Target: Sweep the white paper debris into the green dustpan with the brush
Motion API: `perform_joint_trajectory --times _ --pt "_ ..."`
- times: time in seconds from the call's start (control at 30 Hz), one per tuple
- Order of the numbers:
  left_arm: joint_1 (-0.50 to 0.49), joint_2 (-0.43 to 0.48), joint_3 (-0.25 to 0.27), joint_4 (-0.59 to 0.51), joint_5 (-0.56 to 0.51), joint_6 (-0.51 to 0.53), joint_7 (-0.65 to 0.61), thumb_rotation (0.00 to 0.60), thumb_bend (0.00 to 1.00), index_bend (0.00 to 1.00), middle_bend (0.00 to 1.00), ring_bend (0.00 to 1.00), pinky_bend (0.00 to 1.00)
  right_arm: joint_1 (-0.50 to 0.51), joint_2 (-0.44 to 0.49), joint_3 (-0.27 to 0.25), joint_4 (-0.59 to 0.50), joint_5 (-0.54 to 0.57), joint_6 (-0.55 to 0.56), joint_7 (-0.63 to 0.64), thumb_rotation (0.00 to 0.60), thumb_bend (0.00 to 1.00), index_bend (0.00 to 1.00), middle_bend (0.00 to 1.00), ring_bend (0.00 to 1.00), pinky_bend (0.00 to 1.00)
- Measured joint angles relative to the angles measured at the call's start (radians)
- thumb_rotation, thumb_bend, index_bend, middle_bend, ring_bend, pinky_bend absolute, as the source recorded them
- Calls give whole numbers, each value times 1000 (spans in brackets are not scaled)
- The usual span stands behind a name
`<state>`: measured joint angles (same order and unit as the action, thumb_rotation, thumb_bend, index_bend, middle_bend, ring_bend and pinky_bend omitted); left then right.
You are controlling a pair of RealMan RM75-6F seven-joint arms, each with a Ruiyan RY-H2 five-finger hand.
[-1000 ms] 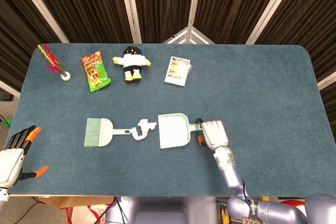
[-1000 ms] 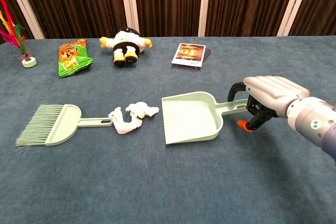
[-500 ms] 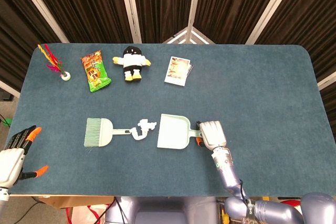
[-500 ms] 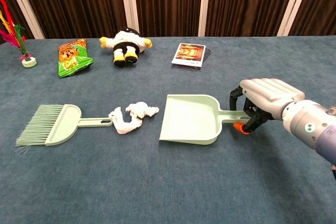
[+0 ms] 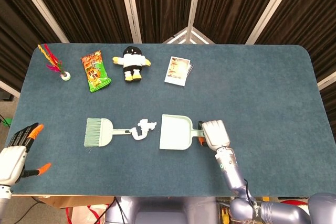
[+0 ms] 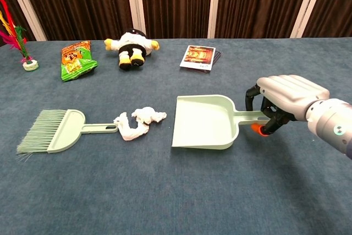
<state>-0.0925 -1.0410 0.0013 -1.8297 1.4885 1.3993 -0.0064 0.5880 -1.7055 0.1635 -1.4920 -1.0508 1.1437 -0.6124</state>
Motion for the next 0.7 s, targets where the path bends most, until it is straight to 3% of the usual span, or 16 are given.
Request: perform_joint_trajectory --times 0.1,0.27,0.5,0.7 --pt "-20 -5 -25 -13 -7 -3 51 600 30 53 22 80 254 -4 8 -12 -5 -13 5 -5 600 485 871 929 978 897" --pt "-100 -41 -92 -59 -77 -67 162 600 62 120 168 250 403 -6 15 -36 8 -49 19 -29 600 485 871 928 978 897" --pt "-235 -133 -179 -126 -372 -187 323 600 100 205 393 446 572 -8 -1 -58 67 -105 42 -43 600 484 872 929 978 897" --pt "-366 -247 -242 -132 -585 -221 493 600 254 329 686 712 803 -9 -13 -56 93 -117 39 -33 600 484 873 928 978 897"
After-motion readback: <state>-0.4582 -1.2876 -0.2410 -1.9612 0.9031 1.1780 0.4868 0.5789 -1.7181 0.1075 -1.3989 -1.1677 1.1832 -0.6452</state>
